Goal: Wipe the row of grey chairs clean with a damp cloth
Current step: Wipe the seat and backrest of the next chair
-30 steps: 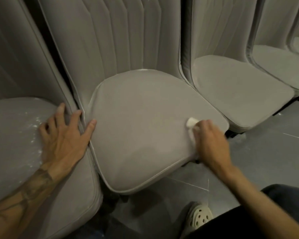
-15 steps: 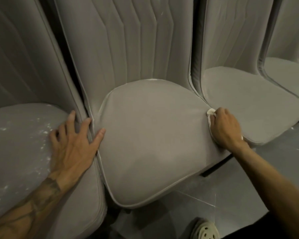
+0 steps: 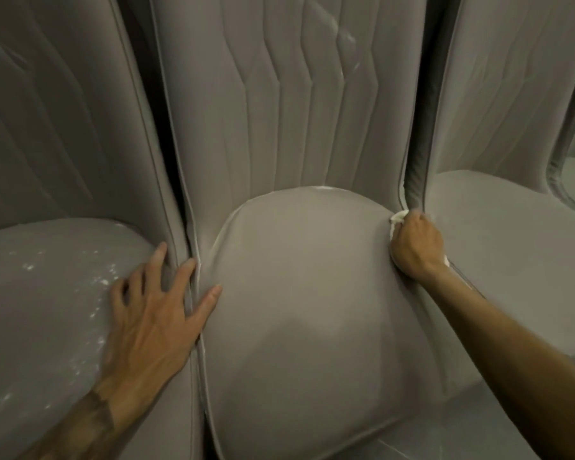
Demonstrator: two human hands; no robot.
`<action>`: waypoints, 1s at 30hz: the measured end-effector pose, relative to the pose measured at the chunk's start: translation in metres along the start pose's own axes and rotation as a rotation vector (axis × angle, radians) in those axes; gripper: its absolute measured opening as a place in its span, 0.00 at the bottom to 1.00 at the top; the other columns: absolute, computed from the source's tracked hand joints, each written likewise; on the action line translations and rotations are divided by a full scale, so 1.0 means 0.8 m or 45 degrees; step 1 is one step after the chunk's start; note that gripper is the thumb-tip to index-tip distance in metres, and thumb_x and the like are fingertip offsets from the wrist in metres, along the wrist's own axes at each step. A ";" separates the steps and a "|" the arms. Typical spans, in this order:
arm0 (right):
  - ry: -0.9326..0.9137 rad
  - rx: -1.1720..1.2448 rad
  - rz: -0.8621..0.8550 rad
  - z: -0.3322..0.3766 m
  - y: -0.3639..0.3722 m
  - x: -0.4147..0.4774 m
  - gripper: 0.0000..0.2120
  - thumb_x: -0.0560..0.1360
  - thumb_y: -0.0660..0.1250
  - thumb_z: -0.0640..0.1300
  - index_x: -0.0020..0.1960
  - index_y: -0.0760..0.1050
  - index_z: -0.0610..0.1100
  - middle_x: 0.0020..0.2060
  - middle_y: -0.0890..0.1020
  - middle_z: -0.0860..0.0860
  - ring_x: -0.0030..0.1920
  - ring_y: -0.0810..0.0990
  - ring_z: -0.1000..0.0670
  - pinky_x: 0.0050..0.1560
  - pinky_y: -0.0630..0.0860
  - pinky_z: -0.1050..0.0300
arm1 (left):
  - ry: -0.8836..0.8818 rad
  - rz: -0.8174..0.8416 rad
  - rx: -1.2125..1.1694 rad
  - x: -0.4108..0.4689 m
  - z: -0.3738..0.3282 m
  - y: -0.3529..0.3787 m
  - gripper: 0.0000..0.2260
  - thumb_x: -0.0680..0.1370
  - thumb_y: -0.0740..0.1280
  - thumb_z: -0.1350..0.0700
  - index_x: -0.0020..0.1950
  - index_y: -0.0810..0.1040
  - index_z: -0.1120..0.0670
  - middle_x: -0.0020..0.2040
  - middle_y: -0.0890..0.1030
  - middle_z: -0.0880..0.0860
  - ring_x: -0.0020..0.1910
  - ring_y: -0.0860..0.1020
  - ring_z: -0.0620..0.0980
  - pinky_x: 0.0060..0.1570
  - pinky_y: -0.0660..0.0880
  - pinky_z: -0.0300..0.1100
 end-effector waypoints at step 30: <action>-0.764 0.251 0.229 0.218 0.060 0.045 0.13 0.81 0.66 0.52 0.55 0.82 0.44 0.50 0.81 0.43 0.54 0.79 0.39 0.50 0.72 0.50 | 0.123 -0.354 -0.071 0.071 -0.021 -0.008 0.23 0.81 0.60 0.42 0.73 0.77 0.50 0.80 0.65 0.54 0.66 0.68 0.65 0.62 0.69 0.62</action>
Point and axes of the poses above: each hand's wrist, its own x-axis towards the middle knuckle, its own y-axis out of the palm, z = x × y, the point moved 8 cm from there along x, towards the middle knuckle
